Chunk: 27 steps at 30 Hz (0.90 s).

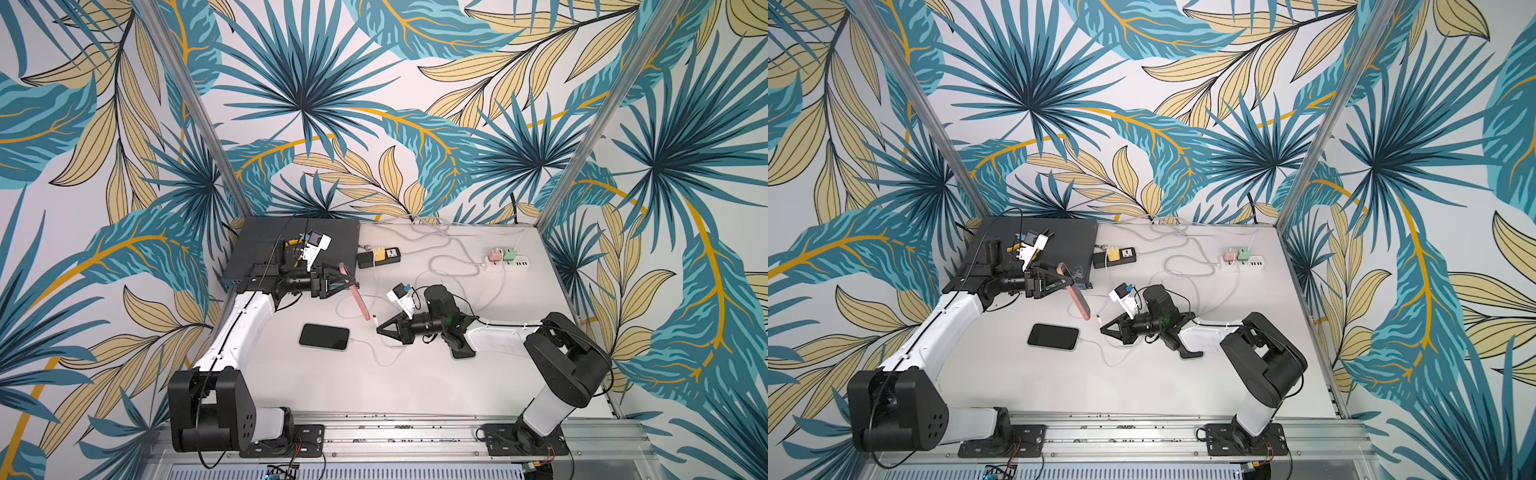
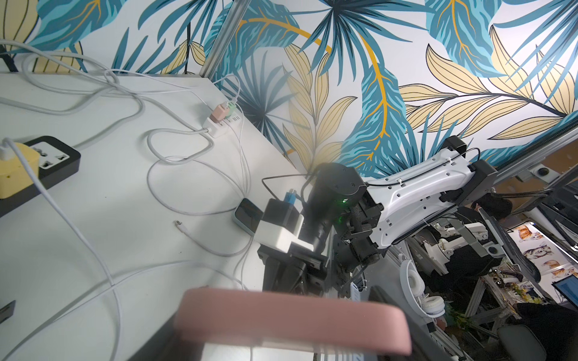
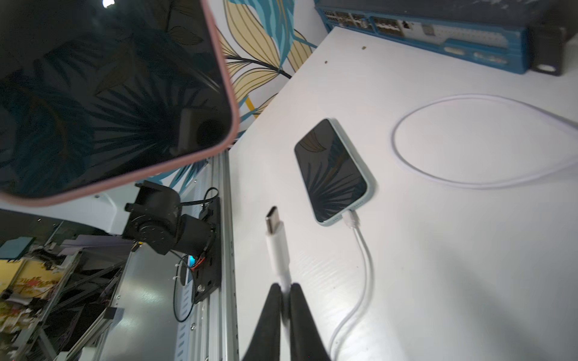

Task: Unplug the charging cable from the phone
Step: Remove the charging cable from the phone.

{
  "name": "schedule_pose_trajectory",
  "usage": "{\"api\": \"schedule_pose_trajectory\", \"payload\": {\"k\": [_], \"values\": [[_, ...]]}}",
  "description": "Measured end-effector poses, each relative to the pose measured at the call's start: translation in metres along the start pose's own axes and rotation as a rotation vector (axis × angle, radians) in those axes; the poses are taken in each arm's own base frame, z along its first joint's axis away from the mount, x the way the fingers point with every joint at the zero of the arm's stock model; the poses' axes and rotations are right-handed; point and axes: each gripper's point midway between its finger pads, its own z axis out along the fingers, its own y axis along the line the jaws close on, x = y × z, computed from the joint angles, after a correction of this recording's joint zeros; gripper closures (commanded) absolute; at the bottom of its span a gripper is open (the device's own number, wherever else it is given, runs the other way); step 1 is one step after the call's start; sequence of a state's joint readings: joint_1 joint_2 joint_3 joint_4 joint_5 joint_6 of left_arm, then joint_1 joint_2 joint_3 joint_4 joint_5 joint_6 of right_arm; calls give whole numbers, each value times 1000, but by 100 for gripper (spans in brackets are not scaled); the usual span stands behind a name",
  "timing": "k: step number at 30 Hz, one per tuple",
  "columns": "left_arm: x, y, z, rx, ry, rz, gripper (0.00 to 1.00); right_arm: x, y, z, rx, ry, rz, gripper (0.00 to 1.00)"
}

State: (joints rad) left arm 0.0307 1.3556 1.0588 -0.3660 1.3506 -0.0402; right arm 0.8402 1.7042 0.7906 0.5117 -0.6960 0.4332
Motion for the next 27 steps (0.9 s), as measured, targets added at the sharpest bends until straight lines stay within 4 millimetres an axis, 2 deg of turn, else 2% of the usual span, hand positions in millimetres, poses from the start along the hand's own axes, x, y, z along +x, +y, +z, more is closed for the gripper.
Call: {"api": "schedule_pose_trajectory", "payload": {"k": [8, 16, 22, 27], "values": [[0, 0, 0, 0, -1, 1, 69, -5, -50, 2, 264, -19, 117, 89], [0, 1, 0, 0, -2, 1, 69, -19, -80, -6, 458, -67, 224, 86], [0, 1, 0, -1, -2, 0, 69, -17, -91, -8, 516, -64, 263, 75], [0, 1, 0, -1, -2, -1, 69, -17, -90, -8, 506, -61, 265, 55]]}}
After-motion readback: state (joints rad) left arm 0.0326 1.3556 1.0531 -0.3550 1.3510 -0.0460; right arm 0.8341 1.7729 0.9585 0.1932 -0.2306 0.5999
